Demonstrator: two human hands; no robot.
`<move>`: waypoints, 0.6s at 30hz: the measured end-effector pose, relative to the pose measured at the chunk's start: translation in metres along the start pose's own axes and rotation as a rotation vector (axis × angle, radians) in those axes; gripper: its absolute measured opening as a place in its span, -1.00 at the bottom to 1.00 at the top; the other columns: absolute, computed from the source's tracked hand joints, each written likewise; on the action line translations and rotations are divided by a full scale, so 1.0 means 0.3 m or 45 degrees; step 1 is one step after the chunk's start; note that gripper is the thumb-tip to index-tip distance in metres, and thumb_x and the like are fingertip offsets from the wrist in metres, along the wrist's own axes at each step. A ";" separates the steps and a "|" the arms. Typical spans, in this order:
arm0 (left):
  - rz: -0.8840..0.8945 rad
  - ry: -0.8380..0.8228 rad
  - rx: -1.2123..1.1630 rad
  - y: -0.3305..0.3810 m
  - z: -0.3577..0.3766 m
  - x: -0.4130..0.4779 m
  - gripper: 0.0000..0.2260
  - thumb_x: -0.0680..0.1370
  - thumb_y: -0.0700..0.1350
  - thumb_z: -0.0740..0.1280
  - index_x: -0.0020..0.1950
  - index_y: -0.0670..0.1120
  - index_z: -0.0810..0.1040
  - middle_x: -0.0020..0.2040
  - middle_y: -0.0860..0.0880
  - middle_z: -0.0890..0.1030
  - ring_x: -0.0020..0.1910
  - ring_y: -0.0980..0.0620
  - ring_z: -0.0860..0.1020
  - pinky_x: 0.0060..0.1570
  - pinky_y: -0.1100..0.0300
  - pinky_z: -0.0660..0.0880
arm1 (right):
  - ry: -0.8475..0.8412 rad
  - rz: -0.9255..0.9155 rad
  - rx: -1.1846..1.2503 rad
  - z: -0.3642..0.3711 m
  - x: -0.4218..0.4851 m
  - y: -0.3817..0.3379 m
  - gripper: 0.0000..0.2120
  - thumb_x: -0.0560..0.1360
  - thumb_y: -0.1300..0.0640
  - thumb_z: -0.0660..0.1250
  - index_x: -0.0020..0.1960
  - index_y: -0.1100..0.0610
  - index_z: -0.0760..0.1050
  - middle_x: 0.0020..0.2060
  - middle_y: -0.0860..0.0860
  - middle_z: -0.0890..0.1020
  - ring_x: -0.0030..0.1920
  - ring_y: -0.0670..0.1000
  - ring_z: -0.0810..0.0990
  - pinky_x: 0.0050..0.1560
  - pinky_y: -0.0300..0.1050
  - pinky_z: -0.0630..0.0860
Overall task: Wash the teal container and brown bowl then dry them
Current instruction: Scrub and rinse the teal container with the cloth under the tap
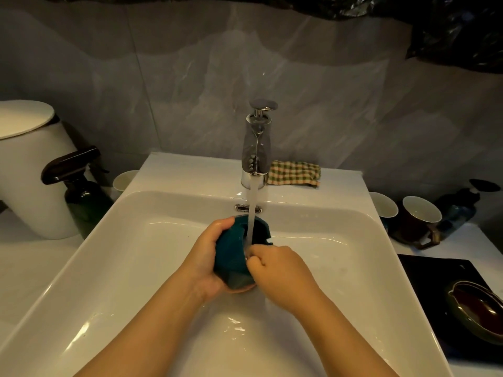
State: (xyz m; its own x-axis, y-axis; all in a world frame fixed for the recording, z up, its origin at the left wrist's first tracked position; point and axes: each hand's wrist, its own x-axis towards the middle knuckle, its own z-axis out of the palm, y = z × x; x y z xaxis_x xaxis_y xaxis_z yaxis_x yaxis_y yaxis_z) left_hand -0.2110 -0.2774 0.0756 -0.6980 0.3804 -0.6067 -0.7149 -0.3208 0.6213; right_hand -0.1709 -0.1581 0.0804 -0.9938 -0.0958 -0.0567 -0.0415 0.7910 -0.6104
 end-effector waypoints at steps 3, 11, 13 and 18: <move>0.021 -0.032 -0.033 0.000 -0.014 0.008 -0.64 0.41 0.13 0.27 0.03 -0.10 0.61 -0.07 -0.20 0.62 -0.06 -0.19 0.55 -0.11 -0.08 0.52 | -0.108 0.064 0.810 -0.002 -0.014 0.008 -0.65 0.46 0.02 0.12 -0.09 0.28 0.50 -0.13 0.20 0.59 -0.11 0.09 0.58 -0.08 0.01 0.58; 0.042 -0.040 -0.045 -0.007 -0.023 0.023 -0.62 0.41 0.16 0.27 0.00 -0.09 0.63 -0.11 -0.16 0.64 -0.10 -0.13 0.57 -0.10 -0.02 0.51 | 0.114 -0.063 -0.153 0.029 0.023 -0.006 -0.25 0.31 -0.39 -0.23 0.23 -0.06 0.43 0.10 -0.07 0.41 0.19 -0.05 0.32 0.25 -0.09 0.21; 0.007 -0.078 -0.119 -0.002 -0.026 0.021 -0.58 0.41 0.18 0.26 0.07 -0.08 0.63 -0.02 -0.17 0.65 -0.02 -0.16 0.56 0.03 -0.10 0.50 | 0.220 0.049 -0.219 -0.006 0.014 0.011 -0.30 0.40 -0.38 -0.19 0.13 -0.05 0.55 0.00 -0.08 0.36 0.10 -0.06 0.27 0.10 -0.16 0.15; 0.013 -0.081 -0.100 -0.006 -0.014 0.013 -0.60 0.40 0.15 0.28 0.09 -0.06 0.60 0.01 -0.19 0.63 -0.03 -0.18 0.55 -0.06 -0.11 0.51 | 0.118 0.156 0.677 -0.005 -0.002 -0.004 -0.75 0.58 0.00 0.14 -0.20 0.03 0.49 -0.25 -0.07 0.55 -0.17 -0.09 0.51 -0.13 -0.17 0.47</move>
State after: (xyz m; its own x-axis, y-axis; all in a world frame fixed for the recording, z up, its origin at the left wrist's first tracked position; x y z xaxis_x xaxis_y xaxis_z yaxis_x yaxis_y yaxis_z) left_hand -0.2126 -0.2790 0.0698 -0.7031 0.4304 -0.5660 -0.7104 -0.3911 0.5851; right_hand -0.1704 -0.1581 0.0822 -0.9939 0.0505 -0.0976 0.1094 0.3762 -0.9200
